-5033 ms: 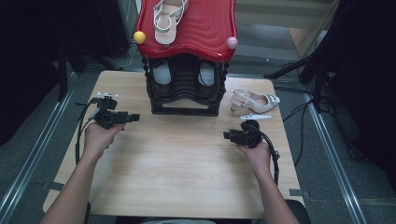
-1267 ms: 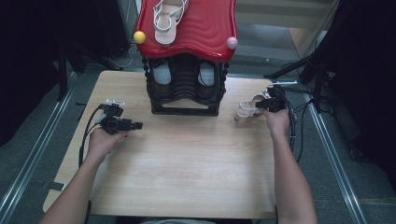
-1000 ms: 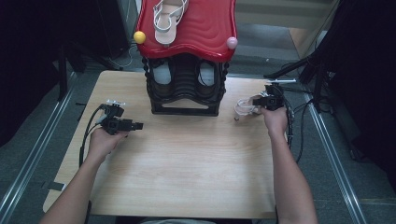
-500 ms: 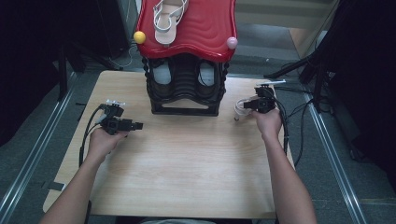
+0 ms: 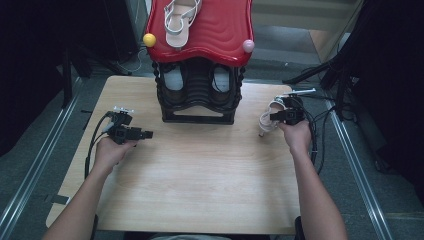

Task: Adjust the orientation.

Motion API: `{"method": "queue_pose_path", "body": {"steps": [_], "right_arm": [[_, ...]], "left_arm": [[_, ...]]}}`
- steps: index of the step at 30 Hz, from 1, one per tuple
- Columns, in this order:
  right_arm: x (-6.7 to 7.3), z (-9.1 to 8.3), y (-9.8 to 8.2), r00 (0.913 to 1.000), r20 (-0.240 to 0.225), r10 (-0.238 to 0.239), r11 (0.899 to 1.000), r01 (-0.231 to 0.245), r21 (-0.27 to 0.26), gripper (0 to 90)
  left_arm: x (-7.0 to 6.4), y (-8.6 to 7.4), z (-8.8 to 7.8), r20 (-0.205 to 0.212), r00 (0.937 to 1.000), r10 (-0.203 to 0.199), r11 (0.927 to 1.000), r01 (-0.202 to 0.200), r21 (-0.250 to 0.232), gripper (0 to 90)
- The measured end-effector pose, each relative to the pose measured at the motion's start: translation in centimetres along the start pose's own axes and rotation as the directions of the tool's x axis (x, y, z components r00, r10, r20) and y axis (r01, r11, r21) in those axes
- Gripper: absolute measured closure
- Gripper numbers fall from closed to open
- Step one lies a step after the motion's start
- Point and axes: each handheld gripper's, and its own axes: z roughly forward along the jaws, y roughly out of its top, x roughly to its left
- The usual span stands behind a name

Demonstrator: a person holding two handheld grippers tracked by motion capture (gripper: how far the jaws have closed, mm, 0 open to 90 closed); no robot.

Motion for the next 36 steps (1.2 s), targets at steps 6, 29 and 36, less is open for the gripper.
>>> {"method": "queue_pose_path", "body": {"steps": [6, 29, 36], "right_arm": [[-1.3, -0.7, -0.7, 0.9997, 0.005, 0.022, 1.0, -0.022, 0.001, 90.0], [-1.3, -2.6, 1.2, 0.9997, -0.021, 0.013, 0.999, -0.014, -0.043, 86.5], [-0.6, -1.3, 3.0, 0.9993, -0.035, 0.011, 0.999, -0.012, -0.049, 80.4]], "left_arm": [[0.0, 0.0, 0.1, 0.004, 1.0, -0.004, 1.0, 0.004, -0.003, 37.5], [-0.1, 0.3, 0.5, 0.023, 0.9997, -0.007, 1.0, 0.007, 0.003, 37.4], [0.0, 0.3, 0.6, 0.027, 0.9996, -0.003, 0.9999, 0.003, 0.01, 37.5]]}}
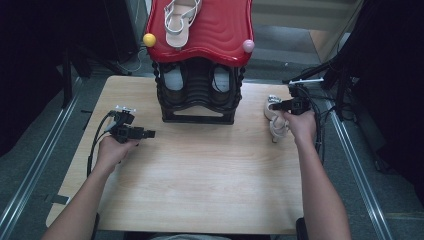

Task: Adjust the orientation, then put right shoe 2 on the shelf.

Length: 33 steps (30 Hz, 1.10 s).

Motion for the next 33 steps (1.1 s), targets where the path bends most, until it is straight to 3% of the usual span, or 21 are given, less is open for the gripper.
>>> {"method": "queue_pose_path", "body": {"steps": [8, 22, 33], "right_arm": [[-1.5, 2.5, -0.1, 0.9986, 0.017, 0.051, 0.998, -0.051, 0.038, 76.3], [-1.6, 4.9, -0.4, 0.996, 0.071, 0.054, 0.993, -0.061, 0.098, 73.5], [-1.6, 6.2, -0.6, 0.9932, 0.102, 0.056, 0.989, -0.069, 0.134, 79.9]], "left_arm": [[0.0, 0.0, 0.1, -0.004, 1.0, 0.002, 1.0, -0.002, 0.002, 37.4], [-0.1, 0.0, 0.2, -0.003, 1.0, 0.007, 1.0, -0.007, 0.005, 37.4], [-0.2, 0.0, 0.3, -0.002, 0.9999, 0.011, 0.9999, -0.011, 0.009, 37.4]]}}
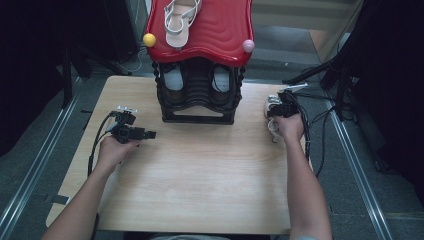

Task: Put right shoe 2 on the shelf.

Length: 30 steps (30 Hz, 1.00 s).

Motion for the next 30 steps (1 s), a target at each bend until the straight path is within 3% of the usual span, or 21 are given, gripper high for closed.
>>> {"method": "queue_pose_path", "body": {"steps": [8, 17, 22, 27, 30], "right_arm": [[-0.3, 0.1, 0.0, 1.0, 0.007, 0.001, 1.0, -0.001, 0.006, 87.6], [-0.8, -0.5, 0.1, 0.9995, -0.009, 0.03, 1.0, -0.03, -0.009, 88.6], [-1.3, -1.9, 0.3, 0.9968, -0.059, 0.055, 0.997, -0.059, -0.056, 88.7], [-1.3, -2.8, 0.4, 0.9855, -0.147, 0.085, 0.992, -0.098, -0.081, 88.8], [-1.0, -3.3, 0.5, 0.9809, -0.176, 0.082, 0.991, -0.1, -0.091, 88.8]], "left_arm": [[0.0, 0.0, 0.0, -0.004, 1.0, 0.001, 1.0, -0.001, 0.0, 37.5], [0.0, 0.0, 0.1, -0.003, 1.0, 0.002, 1.0, -0.002, 0.003, 37.5], [-0.1, 0.0, 0.2, -0.005, 1.0, 0.007, 0.9999, -0.006, 0.008, 37.4], [-0.1, 0.0, 0.2, -0.005, 1.0, 0.007, 0.9999, -0.007, 0.009, 37.4], [-0.2, 0.0, 0.2, -0.003, 1.0, 0.002, 1.0, -0.002, 0.006, 37.4]]}}
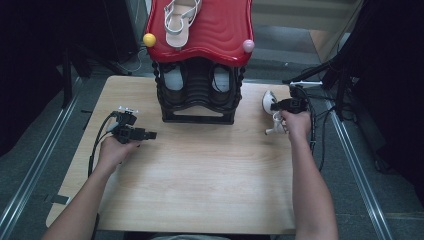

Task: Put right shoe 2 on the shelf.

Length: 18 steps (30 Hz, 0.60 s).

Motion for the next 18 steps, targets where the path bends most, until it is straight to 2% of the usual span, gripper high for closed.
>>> {"method": "queue_pose_path", "body": {"steps": [3, 7, 10, 15, 18], "right_arm": [[0.8, -0.6, 0.5, 0.9997, 0.013, -0.023, 1.0, 0.023, 0.01, 88.8], [1.5, -1.7, 1.2, 0.9996, -0.019, -0.021, 1.0, 0.021, -0.017, 88.8], [2.5, -2.7, 1.8, 0.9993, -0.01, -0.037, 0.999, 0.037, -0.014, 88.8], [4.1, -4.3, 2.6, 0.9968, -0.028, -0.075, 0.997, 0.074, -0.027, 88.8], [4.9, -5.4, 3.2, 0.996, -0.04, -0.08, 0.996, 0.078, -0.034, 88.8]], "left_arm": [[0.0, 0.0, 0.0, 0.002, 1.0, 0.0, 1.0, 0.0, 0.001, 37.4], [0.0, 0.1, 0.0, 0.005, 1.0, 0.002, 1.0, -0.002, 0.001, 37.4], [-0.1, 0.1, 0.1, 0.007, 1.0, -0.001, 1.0, 0.001, 0.001, 37.4], [-0.2, 0.2, 0.2, 0.018, 0.9998, 0.002, 1.0, -0.002, 0.006, 37.3], [-0.3, 0.2, 0.3, 0.017, 0.9999, 0.003, 1.0, -0.003, 0.009, 37.3]]}}
